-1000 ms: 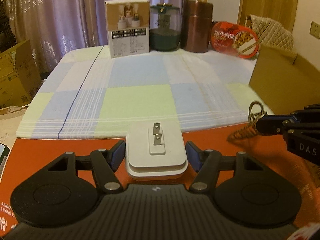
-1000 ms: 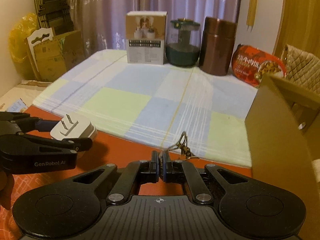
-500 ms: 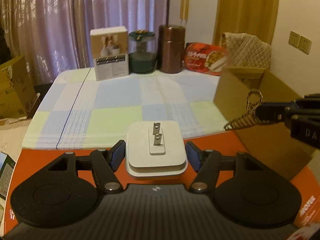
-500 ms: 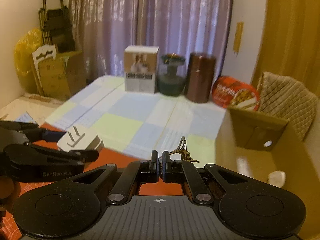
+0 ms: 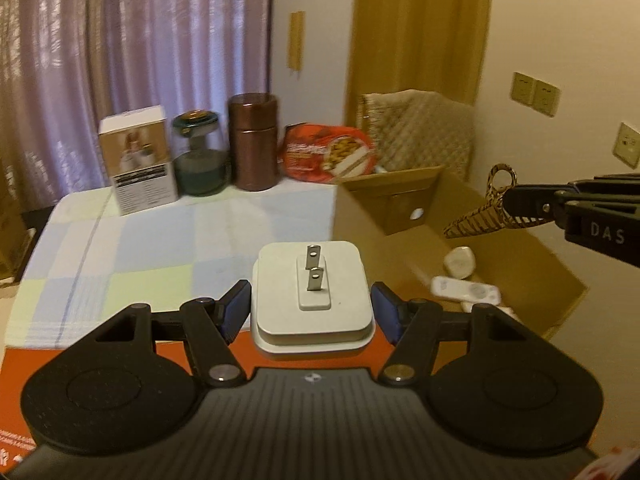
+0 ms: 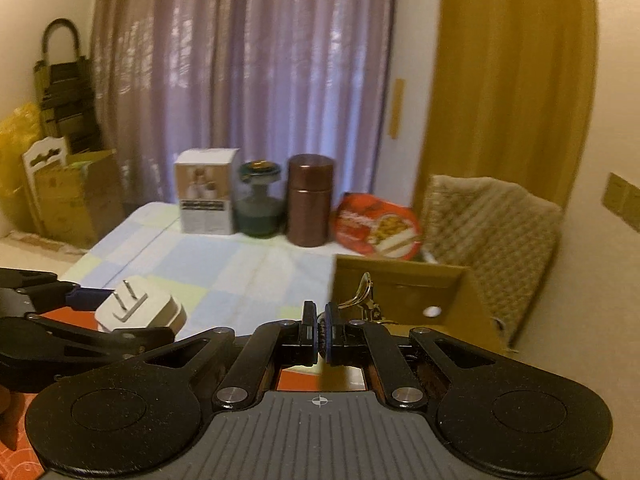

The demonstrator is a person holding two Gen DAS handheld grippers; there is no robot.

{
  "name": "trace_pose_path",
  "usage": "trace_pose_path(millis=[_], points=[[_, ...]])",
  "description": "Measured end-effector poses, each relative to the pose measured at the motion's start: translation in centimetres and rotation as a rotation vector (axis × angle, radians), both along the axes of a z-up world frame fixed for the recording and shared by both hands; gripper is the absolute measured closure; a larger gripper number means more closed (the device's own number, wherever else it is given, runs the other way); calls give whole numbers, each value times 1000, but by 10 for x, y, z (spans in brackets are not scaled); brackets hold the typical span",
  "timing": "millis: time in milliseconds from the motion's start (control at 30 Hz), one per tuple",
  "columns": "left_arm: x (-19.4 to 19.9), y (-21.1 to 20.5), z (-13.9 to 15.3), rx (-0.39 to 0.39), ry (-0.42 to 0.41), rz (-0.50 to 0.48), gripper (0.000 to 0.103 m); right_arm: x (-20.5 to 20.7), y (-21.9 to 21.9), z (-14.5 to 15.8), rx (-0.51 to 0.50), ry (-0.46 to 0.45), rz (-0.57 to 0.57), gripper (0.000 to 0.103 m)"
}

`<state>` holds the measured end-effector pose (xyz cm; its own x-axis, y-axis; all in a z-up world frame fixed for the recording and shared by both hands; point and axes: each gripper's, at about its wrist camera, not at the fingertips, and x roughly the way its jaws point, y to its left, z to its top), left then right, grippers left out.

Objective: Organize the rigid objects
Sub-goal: 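Carry the plug adapter and hair clip over the cardboard box with both grippers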

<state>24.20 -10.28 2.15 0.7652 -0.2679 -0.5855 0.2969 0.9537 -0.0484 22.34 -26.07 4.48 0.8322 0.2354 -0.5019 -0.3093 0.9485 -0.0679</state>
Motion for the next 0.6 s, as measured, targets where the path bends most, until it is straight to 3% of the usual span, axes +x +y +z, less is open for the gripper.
trace_pose_path(millis=[233, 600], points=[[2, -43, 3, -7, 12, -73, 42, -3, -51, 0, 11, 15, -79, 103], [23, -110, -10, -12, 47, -188, 42, 13, -112, -29, 63, 107, -178, 103]])
